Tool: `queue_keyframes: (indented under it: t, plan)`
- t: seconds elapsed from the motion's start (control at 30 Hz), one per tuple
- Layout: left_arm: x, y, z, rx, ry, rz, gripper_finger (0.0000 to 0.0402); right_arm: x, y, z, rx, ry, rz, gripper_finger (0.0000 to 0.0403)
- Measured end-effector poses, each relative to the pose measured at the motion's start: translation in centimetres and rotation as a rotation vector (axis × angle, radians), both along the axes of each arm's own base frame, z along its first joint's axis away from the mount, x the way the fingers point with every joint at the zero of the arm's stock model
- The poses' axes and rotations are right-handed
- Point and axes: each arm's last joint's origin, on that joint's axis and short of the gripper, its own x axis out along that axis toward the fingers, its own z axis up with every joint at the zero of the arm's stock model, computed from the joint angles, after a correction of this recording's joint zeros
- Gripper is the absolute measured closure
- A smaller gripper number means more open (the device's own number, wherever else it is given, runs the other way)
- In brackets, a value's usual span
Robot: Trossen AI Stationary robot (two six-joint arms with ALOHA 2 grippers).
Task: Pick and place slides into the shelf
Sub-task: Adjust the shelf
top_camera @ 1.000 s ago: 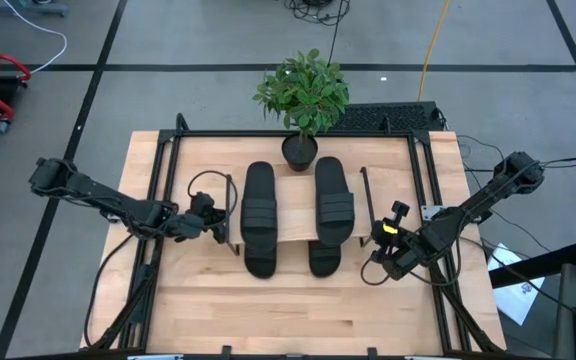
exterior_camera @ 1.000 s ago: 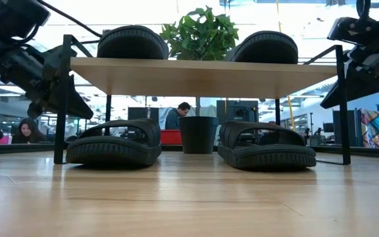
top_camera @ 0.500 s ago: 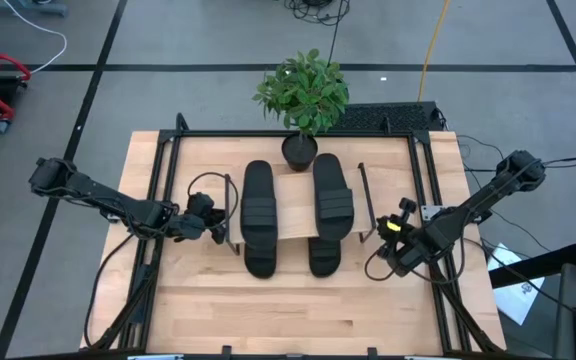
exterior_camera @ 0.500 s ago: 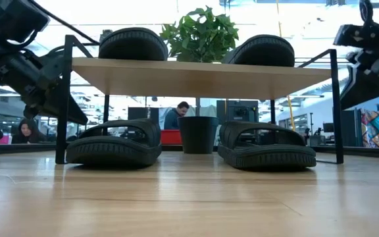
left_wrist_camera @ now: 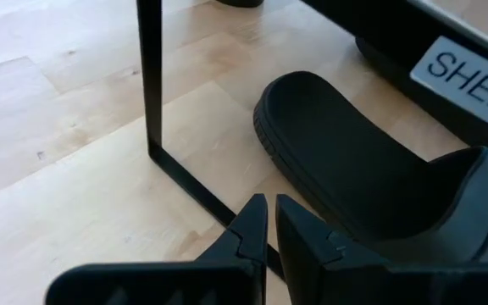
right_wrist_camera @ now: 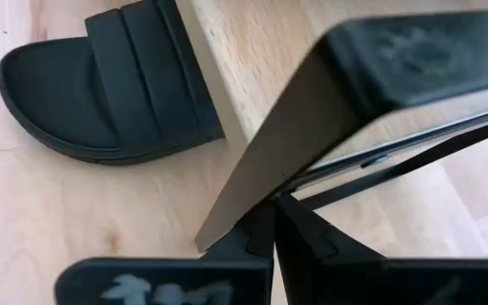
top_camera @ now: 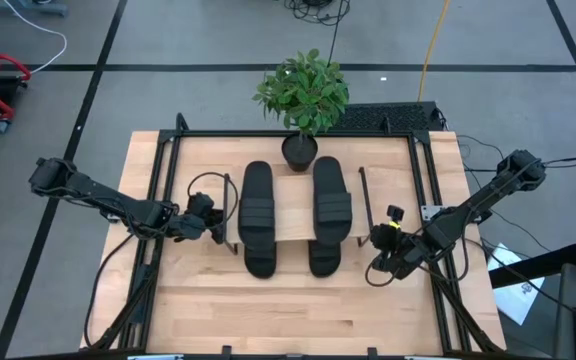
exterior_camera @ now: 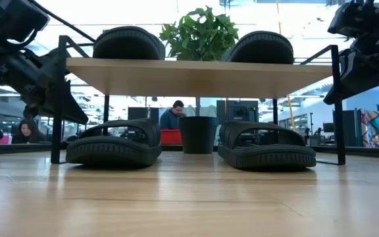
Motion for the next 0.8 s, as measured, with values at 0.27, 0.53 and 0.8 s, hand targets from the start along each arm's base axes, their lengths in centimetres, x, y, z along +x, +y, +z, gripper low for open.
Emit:
queue_keyframes:
  t: [0.27, 0.53, 0.8]
  plan:
    - [0.05, -0.16, -0.03, -0.043, 0.002, -0.034, 0.0378, -0.04, 0.53, 0.04, 0.067, -0.024, -0.003, 0.0403]
    - [0.06, -0.15, -0.03, -0.034, 0.007, -0.041, 0.0378, -0.06, 0.70, 0.10, 0.070, -0.034, 0.002, 0.0403]
    - [0.05, -0.15, -0.03, -0.015, 0.016, -0.055, 0.0378, -0.42, 0.45, -0.08, 0.049, 0.004, -0.009, 0.0403]
